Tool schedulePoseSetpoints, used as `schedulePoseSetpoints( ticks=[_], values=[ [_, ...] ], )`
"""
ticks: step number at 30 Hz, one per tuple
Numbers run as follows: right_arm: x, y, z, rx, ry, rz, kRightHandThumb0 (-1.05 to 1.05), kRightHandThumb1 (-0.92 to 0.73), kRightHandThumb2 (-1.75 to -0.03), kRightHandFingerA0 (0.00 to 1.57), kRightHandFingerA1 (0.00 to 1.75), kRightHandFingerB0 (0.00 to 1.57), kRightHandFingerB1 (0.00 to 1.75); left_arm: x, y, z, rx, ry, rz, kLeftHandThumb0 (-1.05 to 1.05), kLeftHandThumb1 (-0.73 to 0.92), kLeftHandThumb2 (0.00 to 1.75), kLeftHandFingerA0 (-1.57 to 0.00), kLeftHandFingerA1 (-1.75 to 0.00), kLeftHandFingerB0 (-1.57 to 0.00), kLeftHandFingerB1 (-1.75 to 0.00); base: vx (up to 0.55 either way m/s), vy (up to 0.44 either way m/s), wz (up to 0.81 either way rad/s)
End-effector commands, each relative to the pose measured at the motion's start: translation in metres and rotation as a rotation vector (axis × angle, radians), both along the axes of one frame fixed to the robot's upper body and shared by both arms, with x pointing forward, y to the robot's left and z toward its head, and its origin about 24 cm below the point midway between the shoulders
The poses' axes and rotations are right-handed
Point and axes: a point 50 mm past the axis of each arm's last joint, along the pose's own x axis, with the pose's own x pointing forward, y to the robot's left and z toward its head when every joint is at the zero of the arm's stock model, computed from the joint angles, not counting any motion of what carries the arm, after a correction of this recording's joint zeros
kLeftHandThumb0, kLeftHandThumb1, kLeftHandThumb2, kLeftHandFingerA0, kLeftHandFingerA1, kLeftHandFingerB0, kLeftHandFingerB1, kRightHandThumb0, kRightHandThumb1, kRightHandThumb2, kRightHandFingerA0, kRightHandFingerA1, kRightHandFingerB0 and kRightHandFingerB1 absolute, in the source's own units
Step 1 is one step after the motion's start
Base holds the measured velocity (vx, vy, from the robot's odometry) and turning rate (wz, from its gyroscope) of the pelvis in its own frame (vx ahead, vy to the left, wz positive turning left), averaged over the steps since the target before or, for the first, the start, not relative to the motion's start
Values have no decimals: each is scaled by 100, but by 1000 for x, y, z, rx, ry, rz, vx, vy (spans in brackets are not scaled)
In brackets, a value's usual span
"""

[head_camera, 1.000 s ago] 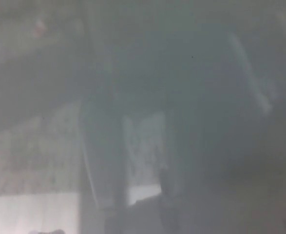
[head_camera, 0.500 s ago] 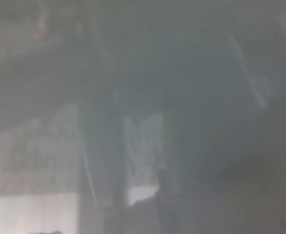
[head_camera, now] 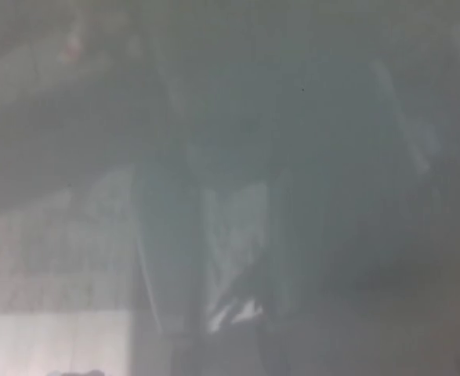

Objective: A white board is being place on the right hand side and parallel to the robot and the robot uses its left hand to grab on the leftside of the whiteboard and drag the whiteboard from the right hand side to the left hand side

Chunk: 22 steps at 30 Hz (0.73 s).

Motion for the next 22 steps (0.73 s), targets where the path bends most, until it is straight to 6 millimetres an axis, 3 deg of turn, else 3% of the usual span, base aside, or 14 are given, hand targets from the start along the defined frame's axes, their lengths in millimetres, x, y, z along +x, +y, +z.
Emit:
schedulePoseSetpoints(
  ticks=[1,2,3,5,6,7,8,11,13,15,16,17,18,22],
  values=[
    [1,-2,3,-20,-25,-1,-84,-79,-64,68,71,37,51,2,-36,3,105,5,-179,-31,81,64,-1,-24,0,-10,0,0,0],
    [1,-2,3,-21,-25,0,-84,-80,-64,68,69,37,49,2,-48,4,86,4,-223,-35,71,79,-3,-27,0,-4,0,0,0],
    [0,-3,4,-28,-25,5,-82,-61,-106,64,74,33,58,1,-57,3,64,2,-243,-31,63,74,-4,-29,-2,-11,0,0,0],
    [1,-3,4,-20,-26,3,-86,-80,-66,67,69,38,49,-3,-82,0,135,22,-351,-26,81,63,0,-24,0,-11,0,0,0],
    [2,-3,4,-20,-27,4,-85,-80,-64,67,69,38,49,-5,-88,-1,146,19,-387,-24,83,66,0,-20,0,-9,0,0,0],
    [3,-3,4,-19,-24,5,-81,-61,-105,63,73,33,57,-9,-102,-2,76,37,-408,-30,75,83,-3,-31,0,0,0,0,0],
    [3,-3,4,-15,-25,6,-85,-80,-64,66,72,37,48,-12,-112,-6,41,53,-398,-32,86,65,-32,-35,0,-4,0,0,0],
    [3,-4,4,-13,-25,3,-85,-79,-65,66,70,37,48,-14,-128,-11,1,59,-428,-34,82,80,-22,-40,0,0,0,0,0],
    [4,-4,5,-12,-27,0,-82,-60,-105,64,73,34,57,-10,-139,-18,-18,44,-461,-42,77,88,0,-16,0,-9,0,0,0],
    [5,-4,5,-17,-32,3,-88,-80,-65,65,70,37,48,-7,-146,-21,-34,18,-478,-41,80,80,-4,-18,0,-6,0,0,0],
    [4,-4,5,-22,-27,6,-82,-61,-106,64,74,34,57,-6,-149,-20,-36,17,-481,-43,79,83,-4,-27,-1,-7,0,0,0],
    [5,-3,5,-23,-30,9,-87,-81,-65,67,71,38,48,-3,-152,-19,-34,18,-489,-44,79,83,-4,-28,-1,-7,0,0,0],
    [6,-2,5,-20,-32,9,-82,-60,-105,65,75,34,58,0,-154,-17,-16,25,-497,-44,80,84,-6,-35,0,-9,0,0,0],
    [9,0,3,-10,-32,2,-86,-79,-64,70,71,38,50,8,-160,-16,6,27,-486,-40,81,83,-4,-25,-1,-9,0,0,0]
  ],
)
